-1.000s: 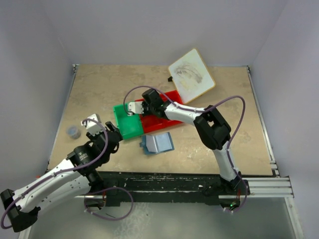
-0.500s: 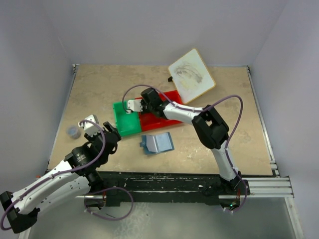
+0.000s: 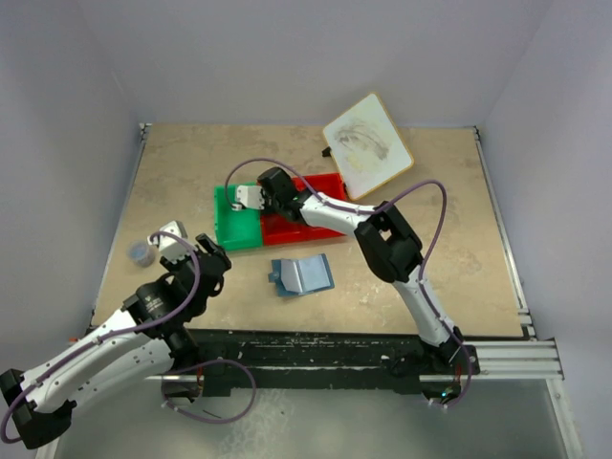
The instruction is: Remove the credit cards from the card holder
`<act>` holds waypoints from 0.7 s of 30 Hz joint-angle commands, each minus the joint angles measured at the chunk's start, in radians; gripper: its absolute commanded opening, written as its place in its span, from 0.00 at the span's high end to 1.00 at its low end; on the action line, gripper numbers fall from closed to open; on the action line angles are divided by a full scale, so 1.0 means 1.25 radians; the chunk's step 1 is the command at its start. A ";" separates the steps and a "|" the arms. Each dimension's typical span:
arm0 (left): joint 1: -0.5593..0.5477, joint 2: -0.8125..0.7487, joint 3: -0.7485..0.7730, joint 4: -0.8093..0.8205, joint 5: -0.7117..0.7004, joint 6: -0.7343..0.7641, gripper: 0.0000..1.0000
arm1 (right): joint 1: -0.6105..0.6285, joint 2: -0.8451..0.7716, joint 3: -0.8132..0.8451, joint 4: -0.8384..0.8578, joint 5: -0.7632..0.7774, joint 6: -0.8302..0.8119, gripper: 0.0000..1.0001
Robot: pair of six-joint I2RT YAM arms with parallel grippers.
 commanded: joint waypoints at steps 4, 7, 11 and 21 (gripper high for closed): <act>0.005 -0.011 0.017 -0.008 -0.030 -0.018 0.37 | 0.006 0.021 0.054 -0.006 0.073 0.070 1.00; 0.005 -0.011 0.017 -0.010 -0.032 -0.020 0.37 | 0.007 0.015 0.042 0.006 0.067 0.064 0.98; 0.005 -0.009 0.017 -0.008 -0.031 -0.020 0.37 | 0.006 0.006 0.033 0.017 0.045 0.062 0.88; 0.005 0.004 0.014 0.000 -0.018 -0.015 0.37 | 0.006 -0.013 0.030 0.013 -0.021 0.110 0.63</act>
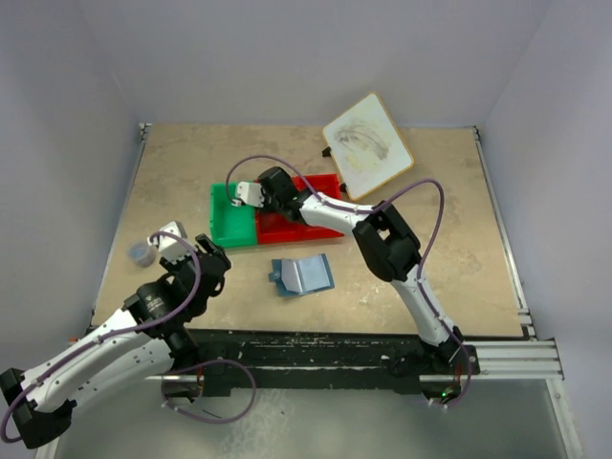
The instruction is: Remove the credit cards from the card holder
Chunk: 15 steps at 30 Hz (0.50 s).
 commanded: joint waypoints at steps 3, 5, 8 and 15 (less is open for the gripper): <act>0.005 0.001 0.012 0.007 -0.008 -0.003 0.37 | 0.003 -0.060 -0.017 0.020 -0.043 0.052 0.62; 0.005 -0.001 0.012 0.008 -0.008 -0.003 0.37 | 0.002 -0.075 -0.023 0.023 -0.066 0.068 0.60; 0.005 0.000 0.012 0.008 -0.006 -0.003 0.37 | 0.001 -0.099 -0.031 0.032 -0.084 0.088 0.57; 0.005 0.003 0.008 0.016 0.007 -0.002 0.37 | -0.003 -0.178 -0.058 0.061 -0.128 0.146 0.46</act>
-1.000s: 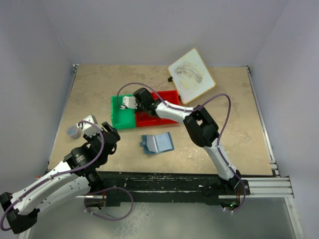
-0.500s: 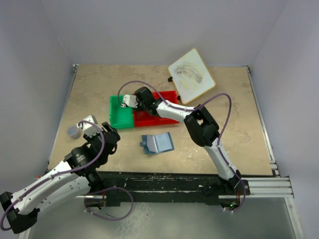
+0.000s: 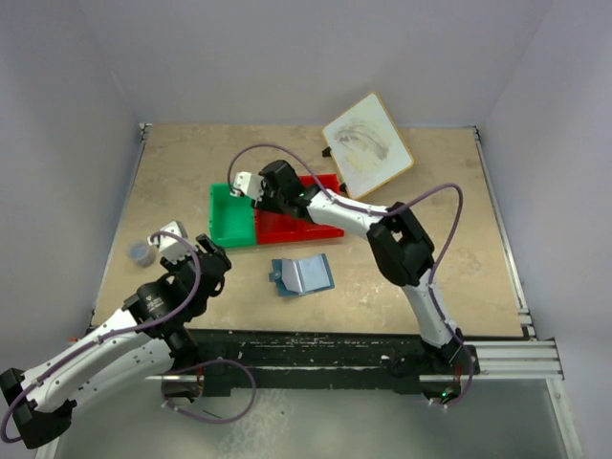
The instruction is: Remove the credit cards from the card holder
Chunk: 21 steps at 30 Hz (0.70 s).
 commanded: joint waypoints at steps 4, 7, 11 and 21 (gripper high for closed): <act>0.005 0.002 0.009 0.022 0.005 -0.001 0.37 | -0.004 -0.174 -0.063 0.100 -0.023 0.105 0.44; 0.005 0.009 0.007 0.048 0.025 0.019 0.37 | -0.011 -0.269 -0.153 0.186 0.008 0.206 0.42; 0.005 0.034 -0.004 0.146 0.101 0.072 0.37 | -0.060 -0.456 -0.378 0.310 -0.013 0.500 0.25; 0.004 0.181 0.072 0.453 0.491 0.232 0.40 | -0.149 -0.728 -0.752 0.270 -0.168 1.023 0.00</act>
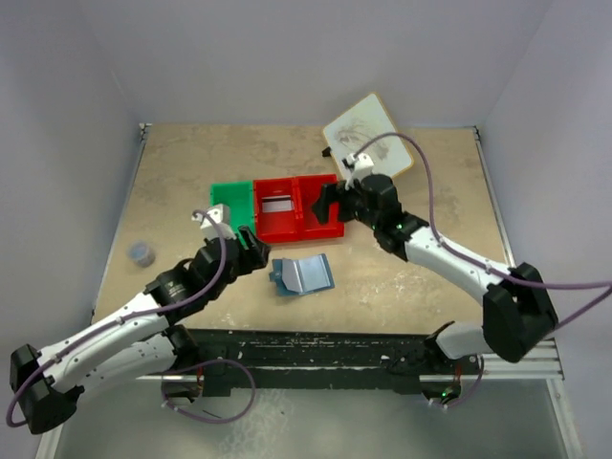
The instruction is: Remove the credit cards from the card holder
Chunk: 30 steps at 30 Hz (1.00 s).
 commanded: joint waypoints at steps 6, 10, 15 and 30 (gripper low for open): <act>-0.001 0.302 0.108 0.216 0.335 0.092 0.51 | 0.015 -0.138 -0.291 0.074 -0.087 0.378 0.25; -0.003 0.380 0.097 0.205 0.291 0.088 0.54 | 0.015 -0.111 -0.341 0.146 -0.147 0.420 0.39; -0.003 0.467 0.077 0.204 0.280 0.091 0.58 | 0.017 -0.036 -0.365 0.242 -0.211 0.475 0.50; -0.003 0.464 -0.028 0.197 0.190 0.073 0.63 | 0.048 0.111 -0.293 0.188 -0.224 0.459 0.56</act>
